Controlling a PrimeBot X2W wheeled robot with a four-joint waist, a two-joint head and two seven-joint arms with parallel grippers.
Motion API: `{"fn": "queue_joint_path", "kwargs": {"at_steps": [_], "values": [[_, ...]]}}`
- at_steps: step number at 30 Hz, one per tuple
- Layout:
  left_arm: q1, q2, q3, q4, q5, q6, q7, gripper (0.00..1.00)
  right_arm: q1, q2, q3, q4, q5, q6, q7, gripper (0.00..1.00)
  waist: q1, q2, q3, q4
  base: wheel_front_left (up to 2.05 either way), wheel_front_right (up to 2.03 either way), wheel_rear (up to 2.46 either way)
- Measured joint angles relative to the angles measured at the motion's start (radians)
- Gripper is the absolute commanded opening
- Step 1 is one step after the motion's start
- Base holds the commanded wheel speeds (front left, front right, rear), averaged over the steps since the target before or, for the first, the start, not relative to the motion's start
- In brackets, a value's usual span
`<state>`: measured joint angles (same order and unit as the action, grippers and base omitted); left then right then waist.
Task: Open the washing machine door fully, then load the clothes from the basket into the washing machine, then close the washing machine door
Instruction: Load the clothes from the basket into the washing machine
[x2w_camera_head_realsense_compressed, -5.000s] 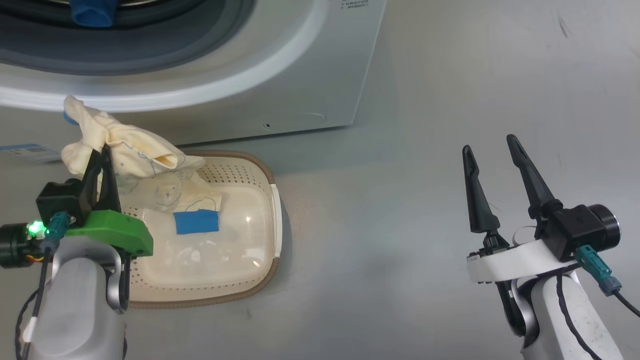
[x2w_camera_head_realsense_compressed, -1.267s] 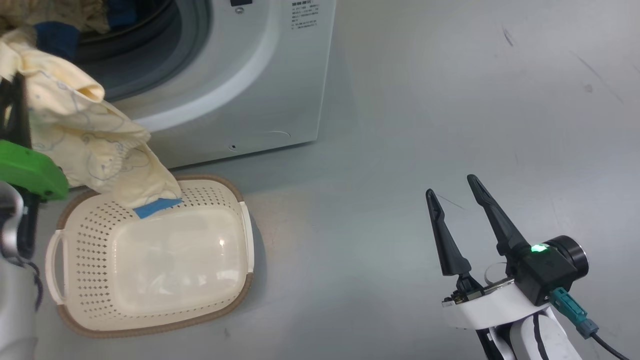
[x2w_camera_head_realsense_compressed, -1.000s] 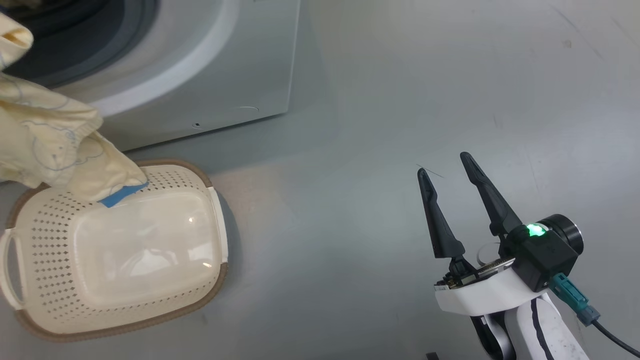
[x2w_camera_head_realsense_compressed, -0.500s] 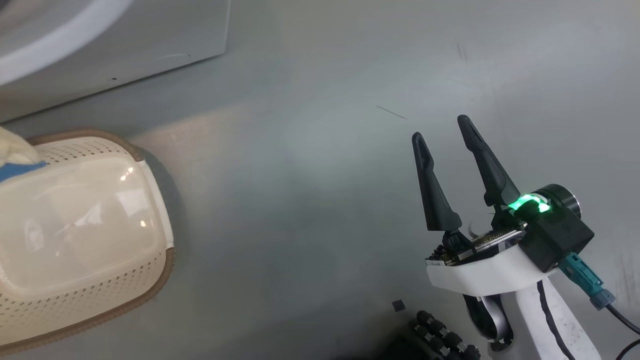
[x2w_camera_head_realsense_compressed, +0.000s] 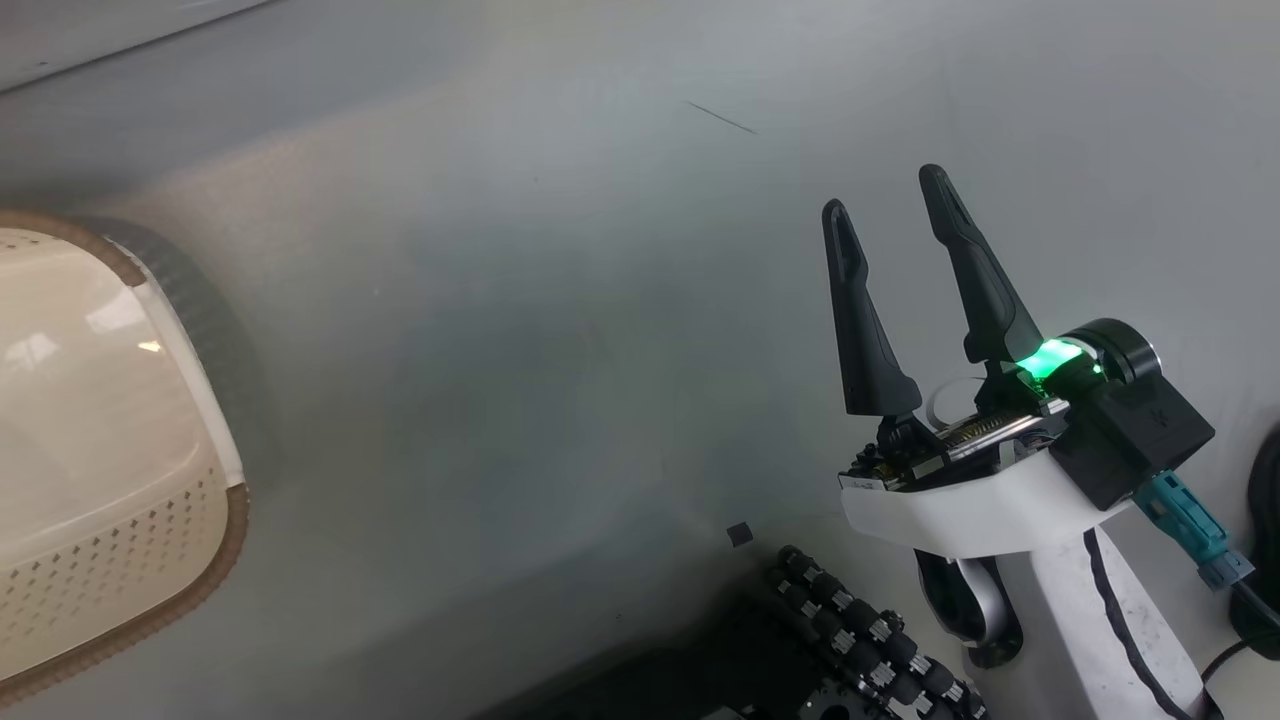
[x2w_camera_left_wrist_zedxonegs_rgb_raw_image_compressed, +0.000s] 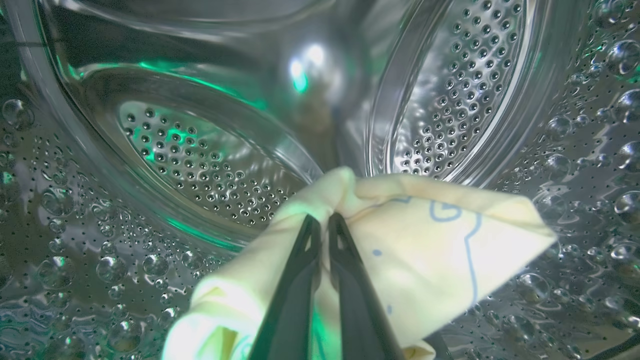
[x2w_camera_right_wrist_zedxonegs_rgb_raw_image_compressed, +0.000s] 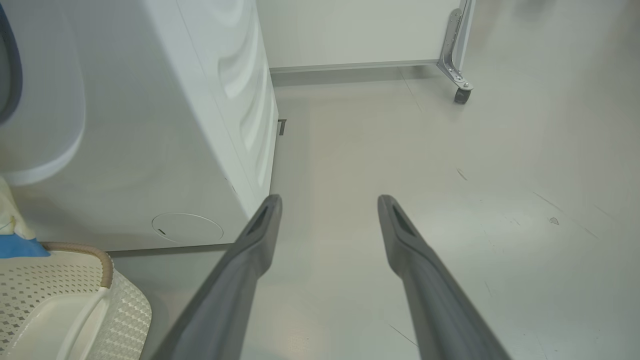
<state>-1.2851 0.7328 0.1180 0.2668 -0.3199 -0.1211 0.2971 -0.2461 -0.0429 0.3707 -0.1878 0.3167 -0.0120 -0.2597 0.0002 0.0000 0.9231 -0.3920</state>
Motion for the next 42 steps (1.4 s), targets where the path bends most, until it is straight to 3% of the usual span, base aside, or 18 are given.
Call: {"fn": "queue_joint_path", "kwargs": {"at_steps": [16,26,27,28,29,30,42], "values": [[-0.167,0.043,-0.06,0.039,0.119,-0.004,-0.305,0.0,-0.061,0.002,0.031,0.005,0.028,-0.026,0.0,1.0,-0.0001,0.0,0.073,-0.041,0.0,0.0,0.0],[-0.118,-0.007,-0.031,0.232,0.04,-0.004,-0.246,0.0,-0.074,0.002,0.016,0.006,0.027,-0.036,0.0,1.0,-0.0001,0.0,0.073,-0.024,0.0,0.0,0.0],[-0.118,-0.017,-0.029,0.239,0.036,-0.004,-0.247,0.15,-0.074,0.002,0.009,0.006,0.025,-0.041,0.0,1.0,-0.0001,0.0,0.073,-0.02,0.0,0.0,0.0],[-0.118,-0.026,-0.03,0.241,0.036,-0.004,-0.249,0.36,-0.075,0.001,0.007,0.007,0.025,-0.042,0.0,1.0,-0.0001,0.0,0.073,-0.015,0.0,0.0,0.0],[-0.118,-0.031,-0.03,0.244,0.036,-0.004,-0.252,0.36,-0.075,0.002,0.005,0.008,0.024,-0.042,0.0,1.0,-0.0001,0.0,0.072,-0.009,0.0,0.0,0.0],[-0.118,-0.035,-0.03,0.246,0.035,-0.004,-0.256,1.0,-0.077,0.002,0.005,0.01,0.021,-0.042,0.0,1.0,-0.0001,0.0,0.072,-0.004,0.0,0.0,0.0],[-0.069,-0.097,-0.028,0.261,0.028,0.012,-0.334,1.0,-0.095,0.001,-0.005,0.035,0.015,-0.042,0.0,1.0,-0.0001,0.0,0.04,0.044,0.0,0.0,0.0]]}}
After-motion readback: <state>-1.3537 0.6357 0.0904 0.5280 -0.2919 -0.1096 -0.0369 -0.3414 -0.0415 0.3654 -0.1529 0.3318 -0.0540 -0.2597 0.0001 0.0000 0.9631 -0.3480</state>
